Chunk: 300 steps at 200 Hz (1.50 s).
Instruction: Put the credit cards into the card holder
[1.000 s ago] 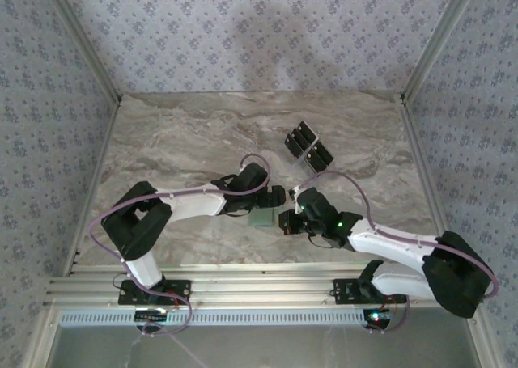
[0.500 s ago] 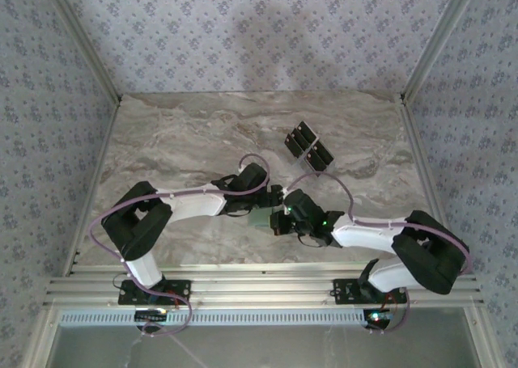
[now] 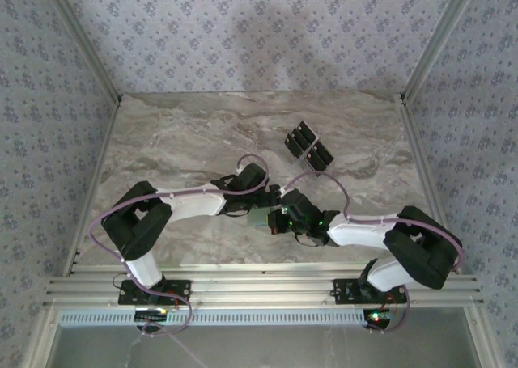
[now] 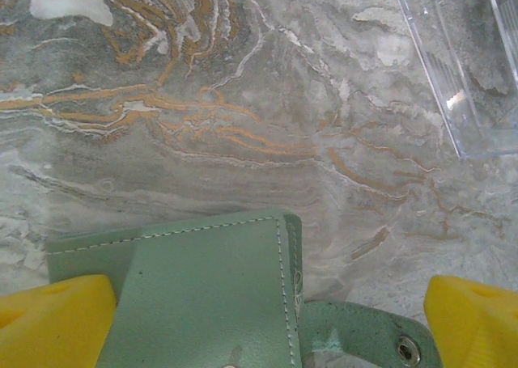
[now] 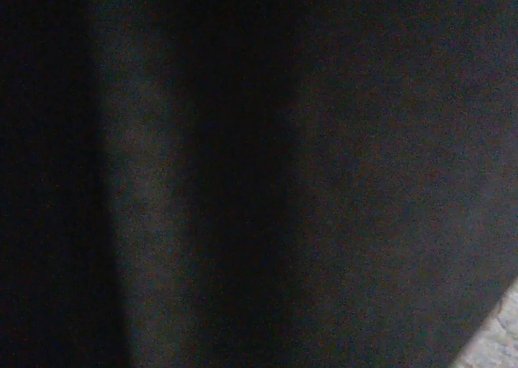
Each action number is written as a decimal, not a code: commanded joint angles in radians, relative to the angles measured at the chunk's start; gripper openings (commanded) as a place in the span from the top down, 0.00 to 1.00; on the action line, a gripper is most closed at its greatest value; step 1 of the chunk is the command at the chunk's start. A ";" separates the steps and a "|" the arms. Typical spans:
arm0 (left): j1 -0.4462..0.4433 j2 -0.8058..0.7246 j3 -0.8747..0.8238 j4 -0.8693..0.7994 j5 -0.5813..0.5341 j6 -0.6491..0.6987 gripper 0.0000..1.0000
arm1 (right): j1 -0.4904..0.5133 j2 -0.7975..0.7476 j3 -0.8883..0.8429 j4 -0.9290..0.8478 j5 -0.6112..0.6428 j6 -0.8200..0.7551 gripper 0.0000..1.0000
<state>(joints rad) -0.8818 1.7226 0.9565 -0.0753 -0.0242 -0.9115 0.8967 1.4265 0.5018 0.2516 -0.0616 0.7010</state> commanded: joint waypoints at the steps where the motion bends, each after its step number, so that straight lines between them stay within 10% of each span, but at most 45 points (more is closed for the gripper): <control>1: -0.011 -0.014 0.044 -0.043 0.030 0.004 0.00 | 0.012 0.036 -0.012 -0.032 -0.005 0.021 1.00; 194: 0.069 -0.167 0.170 -0.292 -0.180 0.078 0.00 | 0.023 0.085 -0.032 -0.018 0.002 0.035 1.00; 300: 0.119 -0.376 -0.211 -0.194 0.058 0.299 0.00 | 0.020 0.088 -0.012 -0.065 0.006 0.035 1.00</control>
<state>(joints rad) -0.7528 1.3758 0.7837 -0.3248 -0.0494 -0.6498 0.9066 1.4849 0.4854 0.2832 -0.0338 0.7410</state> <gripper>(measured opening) 0.997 0.068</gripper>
